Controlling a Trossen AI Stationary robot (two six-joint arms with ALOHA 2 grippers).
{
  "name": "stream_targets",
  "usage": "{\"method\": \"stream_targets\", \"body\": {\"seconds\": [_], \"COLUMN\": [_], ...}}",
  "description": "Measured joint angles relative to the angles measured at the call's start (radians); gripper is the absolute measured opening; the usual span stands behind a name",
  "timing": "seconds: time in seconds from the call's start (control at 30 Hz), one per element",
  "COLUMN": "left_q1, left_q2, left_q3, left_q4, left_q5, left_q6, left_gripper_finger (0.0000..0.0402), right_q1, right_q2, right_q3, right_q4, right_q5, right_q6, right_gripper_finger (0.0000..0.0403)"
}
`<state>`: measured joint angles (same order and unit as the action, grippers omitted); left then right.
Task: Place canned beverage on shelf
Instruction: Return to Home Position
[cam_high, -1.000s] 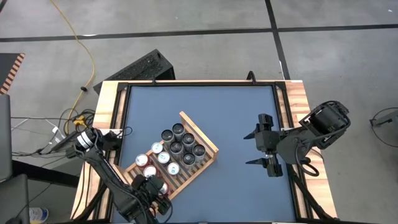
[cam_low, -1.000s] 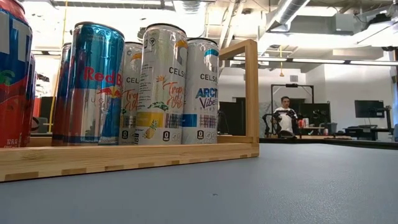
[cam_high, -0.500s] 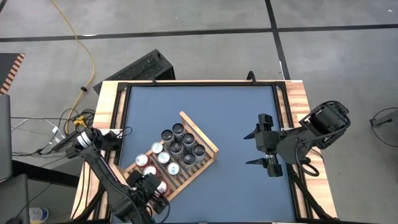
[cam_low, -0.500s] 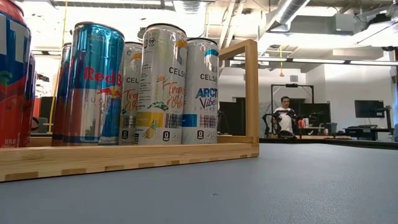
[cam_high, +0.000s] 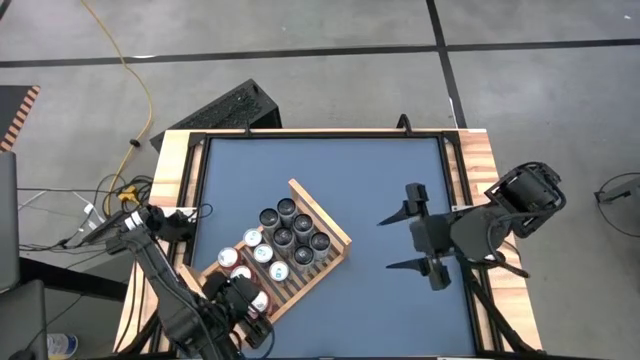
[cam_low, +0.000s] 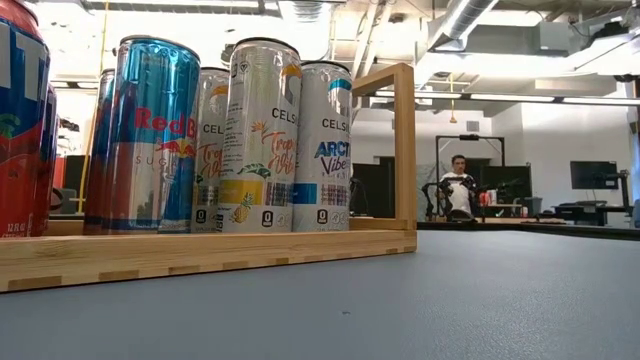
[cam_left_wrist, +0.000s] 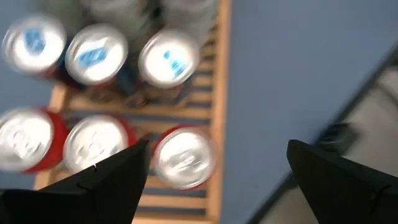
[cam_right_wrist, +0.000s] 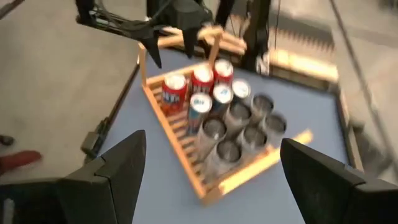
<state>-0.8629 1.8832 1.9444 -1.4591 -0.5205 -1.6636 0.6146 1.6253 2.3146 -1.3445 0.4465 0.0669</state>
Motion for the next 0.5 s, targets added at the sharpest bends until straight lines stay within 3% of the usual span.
{"method": "stream_targets", "body": {"seconds": [0.17, 0.37, 0.5], "left_q1": [0.037, 0.06, 0.05], "left_q2": [0.0, -0.001, -0.046], "left_q3": [0.2, 0.392, 0.388], "left_q4": [0.016, 0.016, 0.097], "left_q5": [-0.018, 0.033, -0.105], "left_q6": [0.193, 0.479, 0.604], "left_gripper_finger": [0.0362, 0.0362, 0.0362], "right_q1": [-0.001, -0.02, -0.03], "right_q2": [-0.002, -0.033, -0.127], "right_q3": [0.0, 0.0, 0.0], "right_q4": [-0.067, -0.035, 0.024], "right_q5": [0.0, 0.023, 0.024], "right_q6": [-0.212, -0.117, -0.098], "right_gripper_finger": [0.0332, 0.0332, 0.0332]}}
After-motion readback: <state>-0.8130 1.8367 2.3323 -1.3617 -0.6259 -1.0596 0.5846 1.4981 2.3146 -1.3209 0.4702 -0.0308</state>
